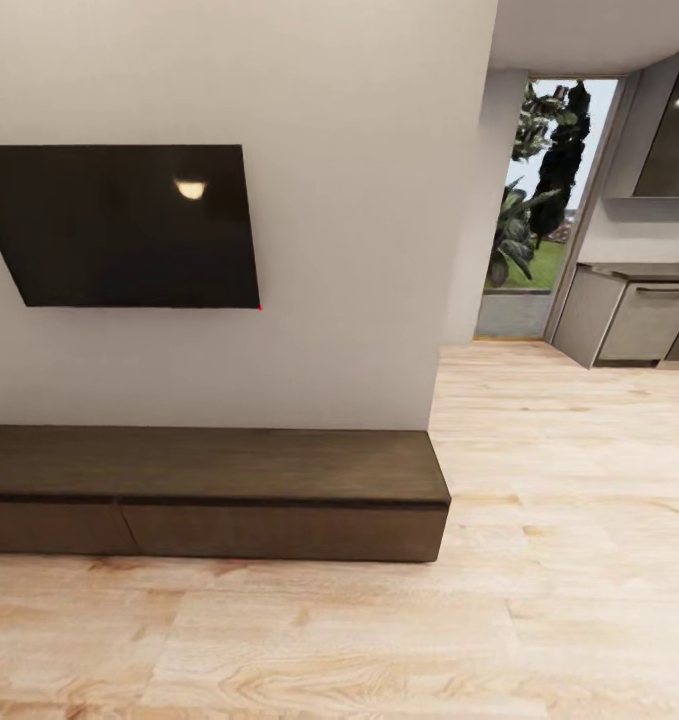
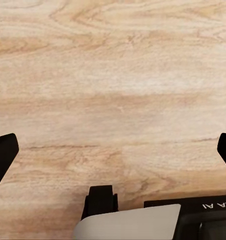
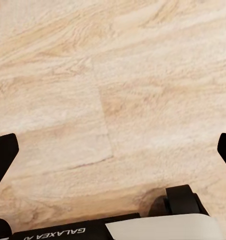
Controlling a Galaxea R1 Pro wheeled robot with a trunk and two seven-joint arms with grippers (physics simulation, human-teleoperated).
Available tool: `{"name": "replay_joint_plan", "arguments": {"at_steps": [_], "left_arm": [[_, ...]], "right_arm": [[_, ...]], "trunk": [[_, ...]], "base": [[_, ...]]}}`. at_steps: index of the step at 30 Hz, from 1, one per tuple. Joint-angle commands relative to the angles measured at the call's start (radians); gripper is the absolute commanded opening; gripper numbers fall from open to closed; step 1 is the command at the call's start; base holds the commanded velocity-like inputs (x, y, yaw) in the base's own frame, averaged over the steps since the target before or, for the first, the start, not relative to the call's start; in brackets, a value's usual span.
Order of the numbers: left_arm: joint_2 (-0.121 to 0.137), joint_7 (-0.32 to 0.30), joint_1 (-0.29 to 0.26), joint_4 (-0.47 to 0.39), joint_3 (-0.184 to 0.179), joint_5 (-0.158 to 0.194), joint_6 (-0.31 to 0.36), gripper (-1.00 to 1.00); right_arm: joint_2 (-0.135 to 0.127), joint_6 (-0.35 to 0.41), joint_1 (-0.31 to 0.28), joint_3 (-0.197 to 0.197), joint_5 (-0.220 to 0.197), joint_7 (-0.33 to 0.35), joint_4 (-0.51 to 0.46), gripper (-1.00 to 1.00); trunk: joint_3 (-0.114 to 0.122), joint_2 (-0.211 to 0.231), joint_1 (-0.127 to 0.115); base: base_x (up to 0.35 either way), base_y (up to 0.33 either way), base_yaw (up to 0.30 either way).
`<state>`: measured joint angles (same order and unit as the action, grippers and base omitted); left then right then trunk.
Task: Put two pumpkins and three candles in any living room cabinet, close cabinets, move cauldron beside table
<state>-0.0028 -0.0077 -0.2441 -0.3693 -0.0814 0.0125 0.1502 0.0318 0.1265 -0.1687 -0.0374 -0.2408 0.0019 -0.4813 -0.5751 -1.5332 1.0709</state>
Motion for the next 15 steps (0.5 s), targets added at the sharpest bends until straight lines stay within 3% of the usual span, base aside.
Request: {"name": "replay_joint_plan", "arguments": {"at_steps": [1, 3, 5, 6, 7, 8, 10, 13, 15], "left_arm": [[0.000, -0.001, -0.001, -0.017, -0.004, 0.001, 0.017, 1.00], [0.003, -0.001, -0.001, -0.097, -0.003, 0.002, 0.091, 1.00], [0.010, -0.003, 0.000, -0.248, -0.001, 0.007, 0.259, 1.00], [0.012, -0.006, 0.001, -0.296, 0.000, 0.012, 0.312, 1.00], [0.016, -0.017, 0.005, -0.395, 0.001, 0.026, 0.419, 1.00], [0.019, -0.025, 0.006, -0.445, 0.002, 0.033, 0.472, 1.00], [0.039, -0.066, 0.008, -0.626, 0.001, 0.061, 0.660, 1.00], [0.056, -0.121, 0.009, -0.798, -0.001, 0.083, 0.788, 1.00], [0.058, -0.144, 0.009, -0.882, -0.005, 0.092, 0.825, 1.00]], "right_arm": [[0.001, 0.003, 0.000, -0.003, -0.005, 0.001, -0.003, 1.00], [0.001, -0.009, 0.000, -0.003, -0.004, 0.001, -0.003, 1.00], [-0.001, -0.030, 0.000, -0.007, -0.006, 0.001, -0.003, 1.00], [-0.001, -0.036, 0.000, -0.008, -0.006, 0.001, -0.003, 1.00], [-0.002, -0.049, 0.000, -0.010, -0.007, 0.002, -0.003, 1.00], [-0.003, -0.056, 0.000, -0.011, -0.008, 0.002, -0.002, 1.00], [-0.004, -0.080, 0.000, -0.013, -0.008, 0.006, -0.002, 1.00], [-0.004, -0.104, 0.000, -0.014, -0.009, 0.008, -0.002, 1.00], [-0.004, -0.113, 0.000, -0.014, -0.009, 0.015, -0.003, 1.00]], "trunk": [[-0.004, -0.008, 0.004], [-0.010, -0.022, 0.012], [-0.017, -0.036, 0.019], [-0.020, -0.043, 0.023], [-0.023, -0.050, 0.027], [-0.026, -0.057, 0.031], [-0.032, -0.071, 0.038], [-0.042, -0.092, 0.050], [-0.048, -0.106, 0.058]], "base": [[0.000, 0.000, 0.000], [0.000, 0.000, 0.000], [0.000, 0.000, 0.000], [0.000, 0.000, 0.000], [0.000, 0.000, 0.000], [0.000, 0.000, 0.000], [0.000, 0.000, 0.000], [0.000, 0.000, 0.000], [0.000, 0.000, 0.000]]}}
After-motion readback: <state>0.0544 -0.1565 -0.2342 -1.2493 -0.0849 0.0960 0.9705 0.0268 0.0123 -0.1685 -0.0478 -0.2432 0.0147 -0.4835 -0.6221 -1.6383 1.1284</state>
